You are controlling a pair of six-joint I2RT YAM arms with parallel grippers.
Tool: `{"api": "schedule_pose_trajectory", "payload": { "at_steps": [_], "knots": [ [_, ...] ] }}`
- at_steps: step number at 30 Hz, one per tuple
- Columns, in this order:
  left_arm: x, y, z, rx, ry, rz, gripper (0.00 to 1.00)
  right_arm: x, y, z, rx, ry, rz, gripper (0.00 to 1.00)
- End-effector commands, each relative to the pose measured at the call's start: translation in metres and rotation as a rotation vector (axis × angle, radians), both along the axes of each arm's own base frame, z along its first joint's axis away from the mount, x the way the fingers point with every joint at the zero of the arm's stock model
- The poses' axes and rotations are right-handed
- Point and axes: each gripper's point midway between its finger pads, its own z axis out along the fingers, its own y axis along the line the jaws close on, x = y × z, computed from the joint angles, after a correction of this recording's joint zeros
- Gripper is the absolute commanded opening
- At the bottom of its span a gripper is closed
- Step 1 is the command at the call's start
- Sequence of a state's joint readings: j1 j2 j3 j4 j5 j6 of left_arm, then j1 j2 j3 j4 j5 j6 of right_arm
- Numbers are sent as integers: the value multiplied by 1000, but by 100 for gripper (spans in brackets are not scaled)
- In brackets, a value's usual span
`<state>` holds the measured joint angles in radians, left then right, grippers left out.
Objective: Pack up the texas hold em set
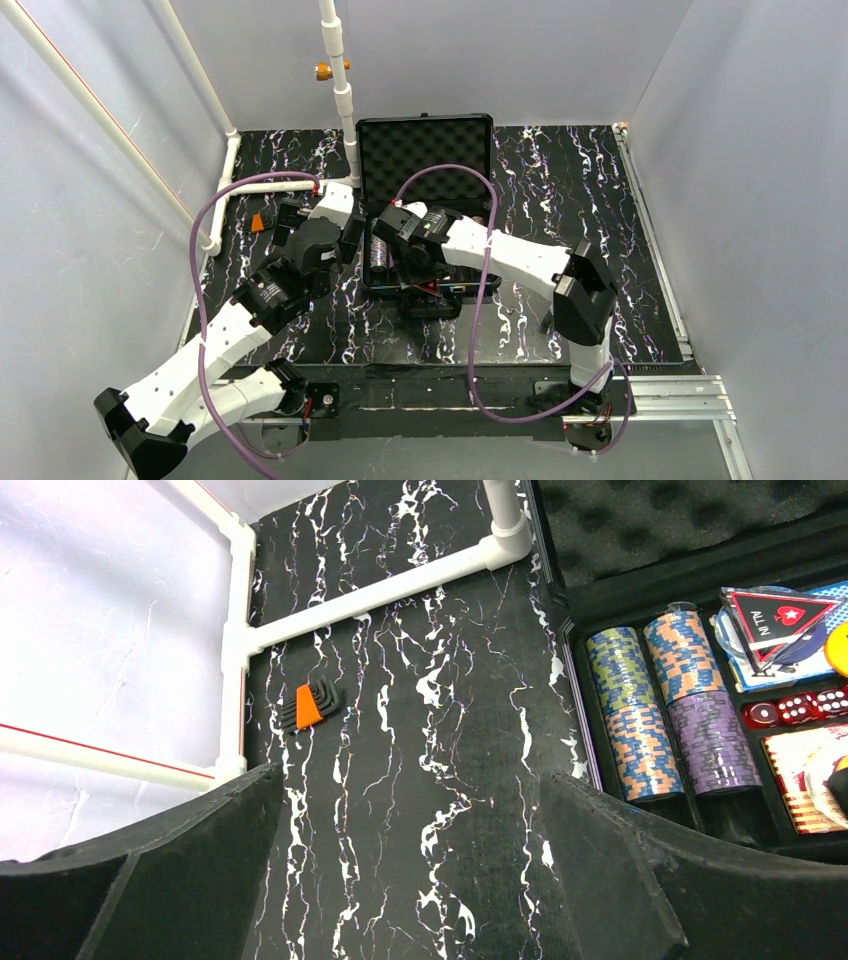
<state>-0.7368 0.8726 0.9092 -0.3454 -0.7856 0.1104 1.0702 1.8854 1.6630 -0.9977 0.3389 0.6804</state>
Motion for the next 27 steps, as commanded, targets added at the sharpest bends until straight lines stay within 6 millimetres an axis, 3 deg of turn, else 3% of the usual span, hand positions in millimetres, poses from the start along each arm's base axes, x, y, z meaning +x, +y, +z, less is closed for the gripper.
{"api": "schedule_pose_trajectory", "payload": {
  "at_steps": [1, 5, 17, 27],
  "knots": [
    [-4, 6, 2, -7, -13, 22, 99, 12, 9, 9, -2, -54, -16, 62],
    [-4, 6, 1, -8, -12, 21, 99, 25, 12, 12, -29, -107, -4, 63],
    [-4, 5, -1, -4, -7, 21, 99, 62, 1, -6, -147, -130, 12, 64],
    [-3, 6, -1, 3, -7, 31, 99, 60, 2, -25, -138, -56, 74, 65]
  ]
}}
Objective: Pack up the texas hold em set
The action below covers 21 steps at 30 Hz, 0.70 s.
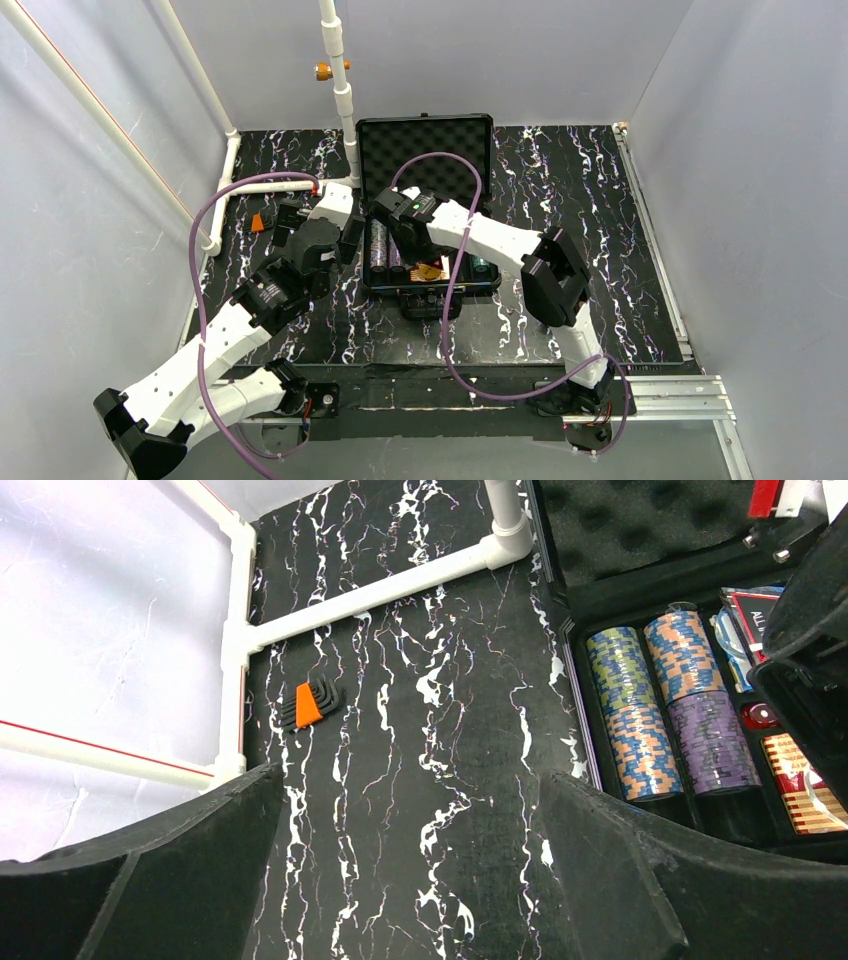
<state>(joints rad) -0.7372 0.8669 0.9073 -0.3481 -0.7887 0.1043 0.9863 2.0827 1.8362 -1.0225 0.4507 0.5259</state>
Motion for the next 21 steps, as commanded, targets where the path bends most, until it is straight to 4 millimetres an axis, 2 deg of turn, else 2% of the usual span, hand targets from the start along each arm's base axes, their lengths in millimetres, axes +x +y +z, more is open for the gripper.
{"api": "schedule_pose_trajectory", "payload": {
  "at_steps": [1, 7, 21],
  "knots": [
    [-2, 8, -1, 13, -8, 41, 99, -5, 10, -2, 25, 27, 49, 65],
    [-3, 20, 5, 27, -39, 106, 99, -10, 16, -10, 53, 62, 75, 65],
    [-5, 23, 8, 20, -55, 117, 99, -9, 15, -22, 23, 71, 87, 66]
  ]
}}
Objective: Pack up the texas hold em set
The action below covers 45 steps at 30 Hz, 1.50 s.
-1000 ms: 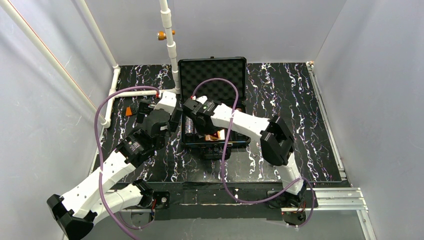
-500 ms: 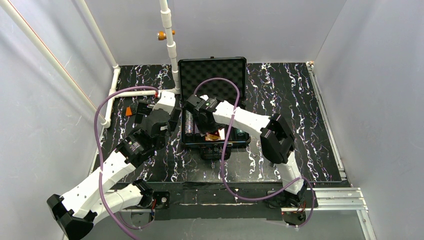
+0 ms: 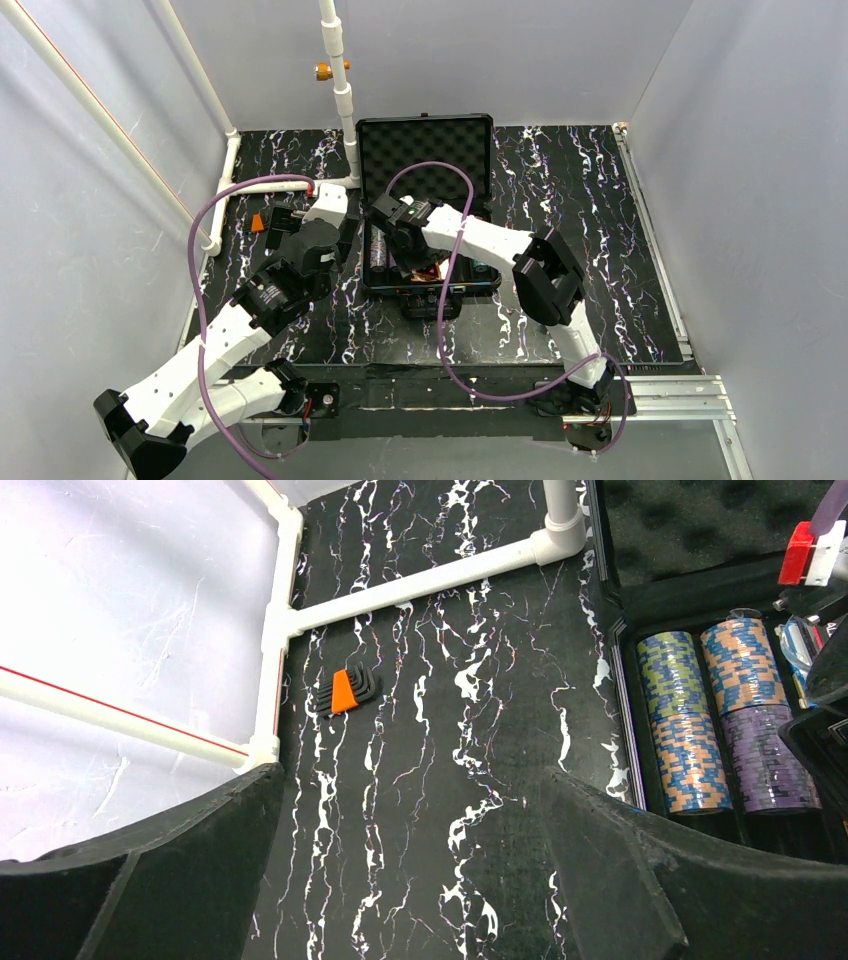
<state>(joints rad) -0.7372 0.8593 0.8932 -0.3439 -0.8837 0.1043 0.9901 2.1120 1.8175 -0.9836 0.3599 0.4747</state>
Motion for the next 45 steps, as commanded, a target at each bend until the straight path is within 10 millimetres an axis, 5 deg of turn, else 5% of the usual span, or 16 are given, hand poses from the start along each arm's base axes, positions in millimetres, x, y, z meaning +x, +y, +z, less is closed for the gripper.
{"api": "schedule_pose_trajectory", "payload": {
  "at_steps": [1, 14, 26, 35, 45],
  "knots": [
    [-3, 6, 6, -11, -30, 29, 99, 2, 2, -2, 3, -6, 14, 66],
    [-1, 4, 4, -10, -24, 22, 99, 2, -1, -2, -10, -12, 12, 77],
    [0, 3, 3, -5, -19, 21, 99, 6, -2, 15, -1, -45, 10, 98],
    [0, 3, 2, -3, -19, 22, 99, 15, -1, 67, 64, -131, -2, 98],
    [0, 2, 2, -1, -17, 17, 99, 9, -32, 112, 72, -213, -61, 98]
  ]
}}
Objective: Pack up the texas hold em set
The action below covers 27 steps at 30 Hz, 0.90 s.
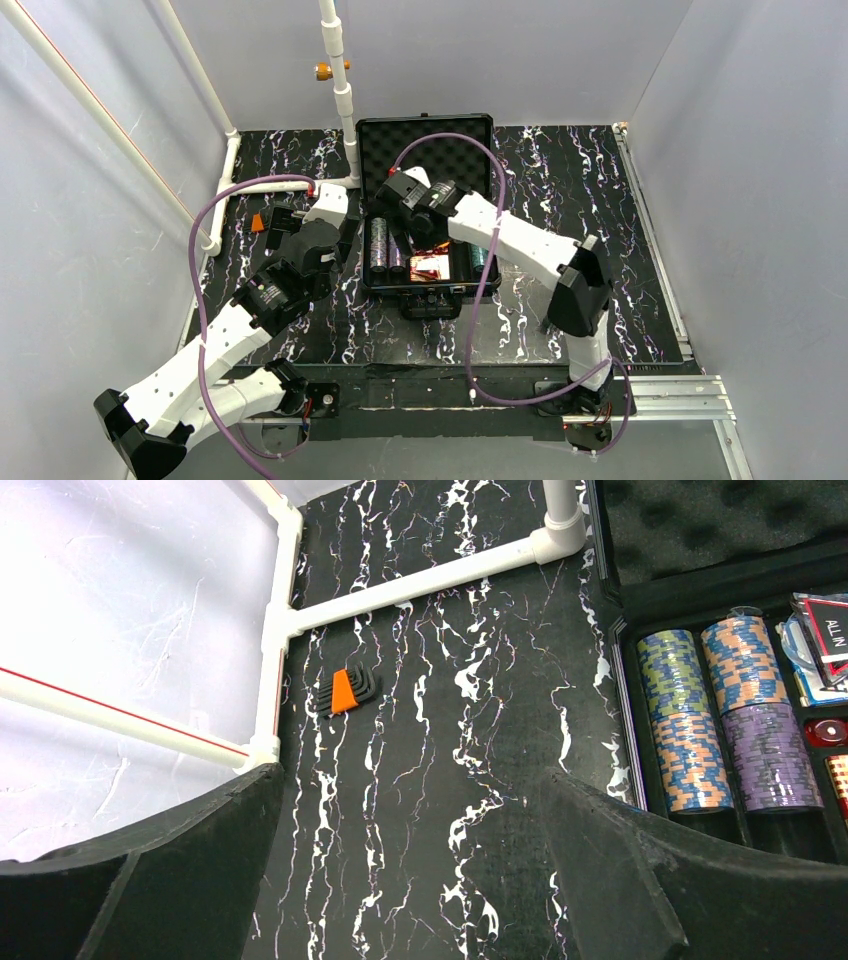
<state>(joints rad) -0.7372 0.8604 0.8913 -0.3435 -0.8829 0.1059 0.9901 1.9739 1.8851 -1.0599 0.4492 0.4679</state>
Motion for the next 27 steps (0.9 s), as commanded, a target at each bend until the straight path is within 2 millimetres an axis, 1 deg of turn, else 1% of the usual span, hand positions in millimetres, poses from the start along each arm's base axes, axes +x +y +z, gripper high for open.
{"api": "schedule_pose_trajectory", "payload": {
  "at_steps": [1, 2, 4, 5, 6, 7, 8, 9, 12, 16, 19, 22, 27],
  "knots": [
    [0, 2, 2, -3, -19, 17, 99, -3, -25, 37, 11, -75, -53, 98],
    [0, 2, 2, -3, -18, 15, 99, -6, -31, 39, 6, -81, -64, 98],
    [1, -1, 0, -3, -10, 3, 99, -12, -60, 42, -27, -88, -117, 98],
    [1, -2, 0, -3, -8, -2, 99, -15, -89, 43, -30, -86, -173, 98],
    [1, -2, 1, -7, -10, -4, 99, -17, -104, 46, -9, -86, -205, 98],
    [0, -2, 1, -11, -12, -7, 99, -20, -121, 42, -7, -73, -238, 98],
    [0, -2, 1, -16, -13, -11, 99, -24, -143, 41, 8, -56, -292, 99],
    [0, -3, 2, -19, -12, -18, 99, -32, -167, 37, 3, -36, -349, 98],
    [0, -7, 1, -33, -8, -38, 99, -52, -217, 19, -42, 18, -502, 99],
    [0, -10, -1, -40, -1, -58, 99, -68, -253, 6, -36, 48, -650, 98],
    [0, -12, -2, -44, 2, -65, 99, -74, -266, 0, -35, 64, -713, 98],
    [-1, -14, -2, -47, 7, -77, 99, -85, -273, -10, -39, 98, -758, 98],
    [-1, -15, -3, -52, 9, -88, 99, -103, -266, -42, 38, 189, -799, 98]
  ]
}}
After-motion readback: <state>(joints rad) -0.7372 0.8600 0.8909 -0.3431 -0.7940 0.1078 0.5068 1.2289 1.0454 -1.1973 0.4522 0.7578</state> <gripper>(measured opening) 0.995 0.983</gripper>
